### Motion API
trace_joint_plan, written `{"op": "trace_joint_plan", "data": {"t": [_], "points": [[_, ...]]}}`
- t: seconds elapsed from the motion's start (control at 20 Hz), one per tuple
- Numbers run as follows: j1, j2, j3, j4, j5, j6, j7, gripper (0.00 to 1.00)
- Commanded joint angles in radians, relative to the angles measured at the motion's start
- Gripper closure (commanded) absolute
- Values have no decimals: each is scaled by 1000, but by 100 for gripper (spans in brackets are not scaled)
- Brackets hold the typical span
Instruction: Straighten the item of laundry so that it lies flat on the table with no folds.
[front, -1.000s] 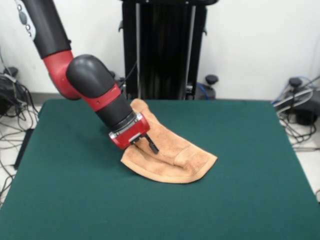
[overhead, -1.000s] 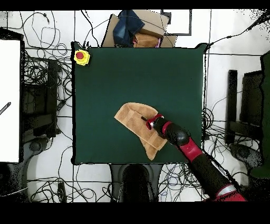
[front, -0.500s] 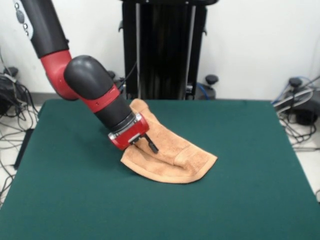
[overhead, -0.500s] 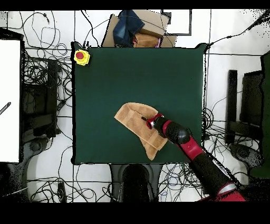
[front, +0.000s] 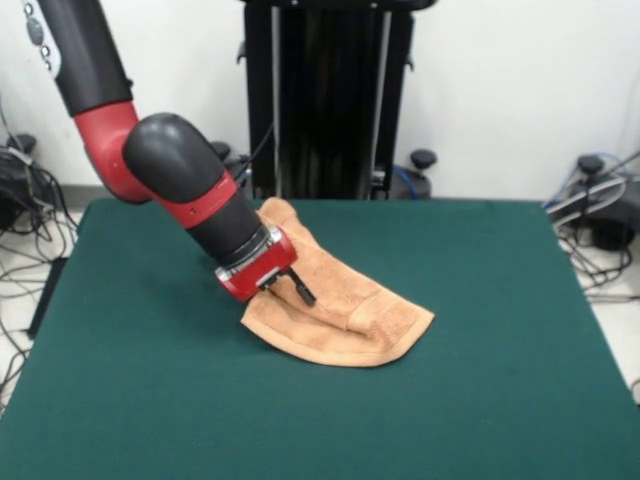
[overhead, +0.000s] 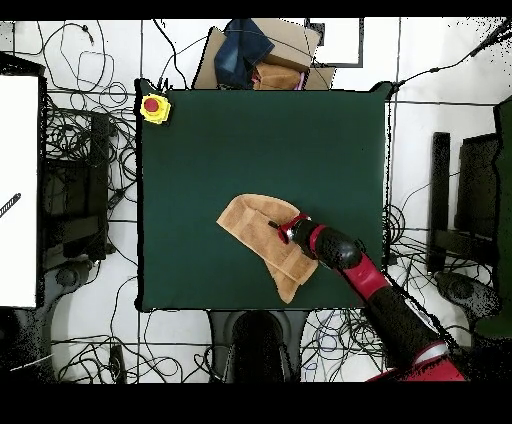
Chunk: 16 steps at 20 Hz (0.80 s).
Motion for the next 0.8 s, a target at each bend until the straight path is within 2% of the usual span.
{"op": "trace_joint_plan", "data": {"t": [0.05, 0.2, 0.3, 0.45, 0.5, 0.6, 0.65, 0.75, 0.8], "points": [[49, -66, -122, -186, 36, -21, 217, 0], [21, -39, -99, -188, 36, -40, 196, 0], [42, -66, -109, -197, 40, -19, 199, 0], [32, -56, -111, -184, 53, -42, 224, 0], [38, -59, -120, -186, 66, -22, 233, 0], [110, -110, -192, -207, 101, 191, 218, 0], [119, -150, -206, -181, 108, 241, 217, 0], [114, -203, -206, -130, 115, 234, 229, 0], [96, -196, -185, -121, 116, 192, 225, 0]]}}
